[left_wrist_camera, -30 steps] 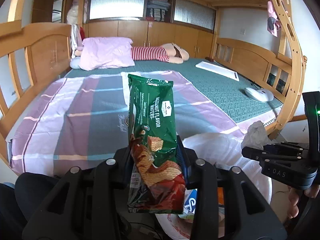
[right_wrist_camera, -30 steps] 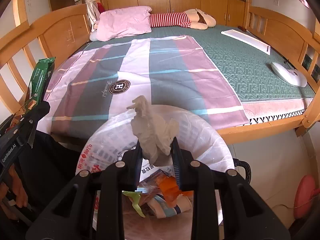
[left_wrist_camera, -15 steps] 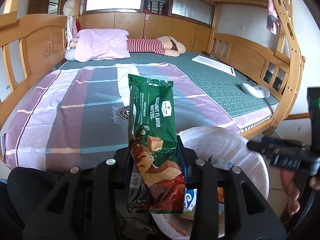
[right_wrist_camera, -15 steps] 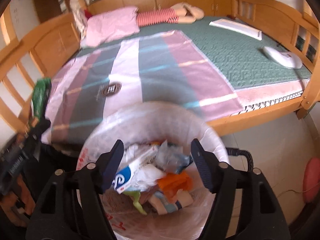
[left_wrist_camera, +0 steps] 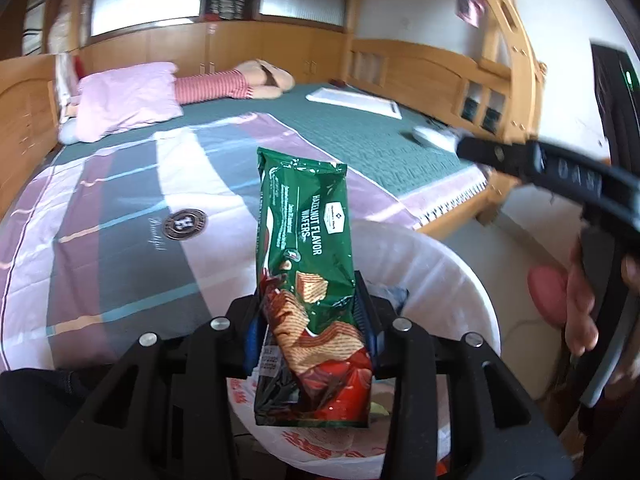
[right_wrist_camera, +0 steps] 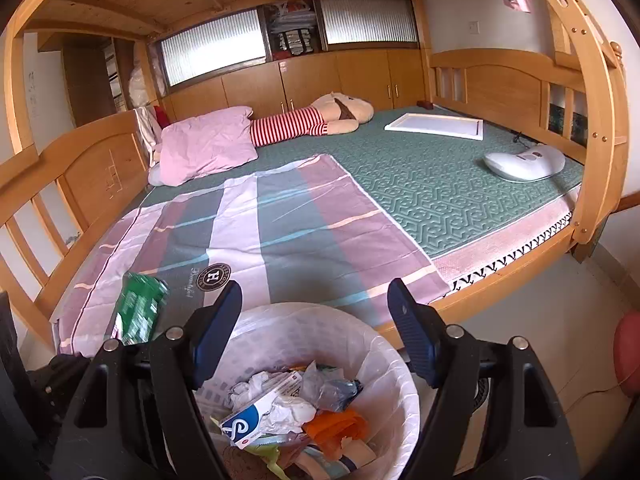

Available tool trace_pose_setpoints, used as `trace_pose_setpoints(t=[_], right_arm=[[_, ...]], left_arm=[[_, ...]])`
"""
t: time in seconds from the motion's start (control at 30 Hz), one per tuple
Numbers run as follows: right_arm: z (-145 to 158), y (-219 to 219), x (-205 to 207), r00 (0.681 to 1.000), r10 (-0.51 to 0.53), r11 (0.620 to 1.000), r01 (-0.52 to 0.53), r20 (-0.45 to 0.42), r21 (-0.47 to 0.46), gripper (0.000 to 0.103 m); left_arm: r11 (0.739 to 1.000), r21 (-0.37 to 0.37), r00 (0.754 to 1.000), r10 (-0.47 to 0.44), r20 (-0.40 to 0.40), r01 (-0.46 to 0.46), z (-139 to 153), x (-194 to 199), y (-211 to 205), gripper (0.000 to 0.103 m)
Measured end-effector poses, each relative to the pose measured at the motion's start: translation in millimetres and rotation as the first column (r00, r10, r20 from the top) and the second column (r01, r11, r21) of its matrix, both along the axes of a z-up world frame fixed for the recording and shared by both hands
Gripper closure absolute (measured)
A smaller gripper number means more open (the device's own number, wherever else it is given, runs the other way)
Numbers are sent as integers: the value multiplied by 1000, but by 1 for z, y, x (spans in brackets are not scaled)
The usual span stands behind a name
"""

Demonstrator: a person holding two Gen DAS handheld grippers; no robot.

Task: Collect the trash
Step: 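Open the left tool over the bin to drop the green wafer packet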

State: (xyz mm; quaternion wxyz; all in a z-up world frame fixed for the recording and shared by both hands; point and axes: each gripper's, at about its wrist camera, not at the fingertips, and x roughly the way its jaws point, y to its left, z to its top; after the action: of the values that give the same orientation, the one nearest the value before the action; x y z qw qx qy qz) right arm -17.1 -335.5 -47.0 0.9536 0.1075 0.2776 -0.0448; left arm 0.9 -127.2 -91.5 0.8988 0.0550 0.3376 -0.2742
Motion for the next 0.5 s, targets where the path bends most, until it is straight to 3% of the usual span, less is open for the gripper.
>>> trace_pose_setpoints(t=[0.1,0.3,0.43,0.5], right_arm=[[-1,-3,1,1000,-7,1000,7,-4,9,29],[-4,-2,1,1000,-14,1000,14,-7,9,29],[-5,-1,1,1000,-10,1000,10,-12,6,28],[-6,2,1,1000,-1,1000,1,-17,-2,23]], left_arm=[[998,24,998,-53,-43,54,-9,-1,-10,59],[996,38,995,-75,-71,78,-18,-1,-13,32],[999,46,1000,-10,-25,11,-12,-1,-7,21],[994,62,996,84,41,-86,-4,-2,2,14]])
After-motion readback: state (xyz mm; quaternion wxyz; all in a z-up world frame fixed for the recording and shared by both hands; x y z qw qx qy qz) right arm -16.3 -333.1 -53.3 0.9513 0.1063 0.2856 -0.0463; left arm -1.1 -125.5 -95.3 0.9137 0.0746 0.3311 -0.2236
